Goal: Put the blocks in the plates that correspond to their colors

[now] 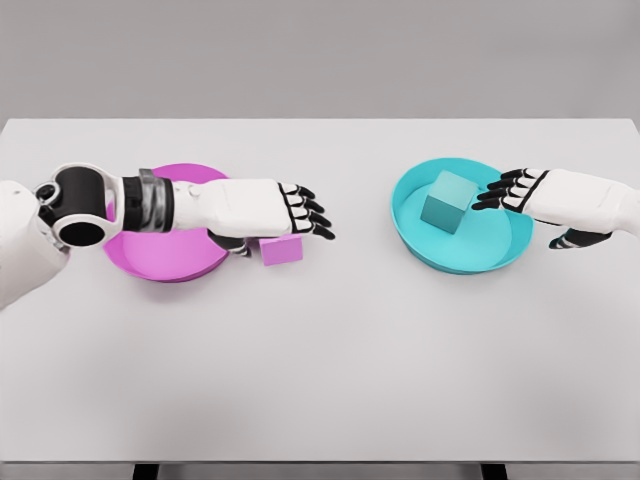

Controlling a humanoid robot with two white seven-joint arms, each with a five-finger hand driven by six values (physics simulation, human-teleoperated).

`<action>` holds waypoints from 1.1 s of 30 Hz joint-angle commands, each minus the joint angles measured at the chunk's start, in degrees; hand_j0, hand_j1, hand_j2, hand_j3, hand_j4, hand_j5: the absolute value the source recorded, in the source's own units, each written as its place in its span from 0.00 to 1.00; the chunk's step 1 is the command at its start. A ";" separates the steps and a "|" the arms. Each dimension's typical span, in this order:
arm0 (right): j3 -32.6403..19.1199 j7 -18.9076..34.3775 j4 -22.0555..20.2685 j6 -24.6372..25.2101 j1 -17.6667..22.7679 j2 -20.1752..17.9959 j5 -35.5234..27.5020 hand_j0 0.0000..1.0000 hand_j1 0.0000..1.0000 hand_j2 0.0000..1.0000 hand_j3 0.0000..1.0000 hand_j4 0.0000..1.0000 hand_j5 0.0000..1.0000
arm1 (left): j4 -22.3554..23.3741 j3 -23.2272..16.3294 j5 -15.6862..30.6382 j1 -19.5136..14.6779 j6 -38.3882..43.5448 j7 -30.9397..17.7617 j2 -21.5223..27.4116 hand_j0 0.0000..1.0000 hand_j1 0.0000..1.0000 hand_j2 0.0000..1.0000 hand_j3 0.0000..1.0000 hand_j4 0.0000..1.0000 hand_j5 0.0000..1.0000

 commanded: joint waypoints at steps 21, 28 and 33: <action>-0.09 -0.03 0.14 0.03 0.00 0.77 -0.34 1.00 1.00 1.00 1.00 1.00 1.00 | 8.57 0.07 -3.53 -0.53 0.13 0.05 -4.04 0.99 0.99 0.99 0.99 0.99 0.99; -0.09 -0.03 0.05 0.03 0.00 0.77 -0.34 1.00 1.00 1.00 1.00 1.00 1.00 | 9.80 -0.02 -6.25 -0.62 0.13 0.31 -5.80 0.99 0.99 0.99 0.99 0.99 0.99; -0.09 -0.03 0.05 0.03 0.00 0.77 -0.34 1.00 1.00 1.00 1.00 1.00 1.00 | 11.55 -0.11 -6.87 -0.53 0.13 0.31 -6.94 0.99 0.99 0.99 0.99 0.99 0.99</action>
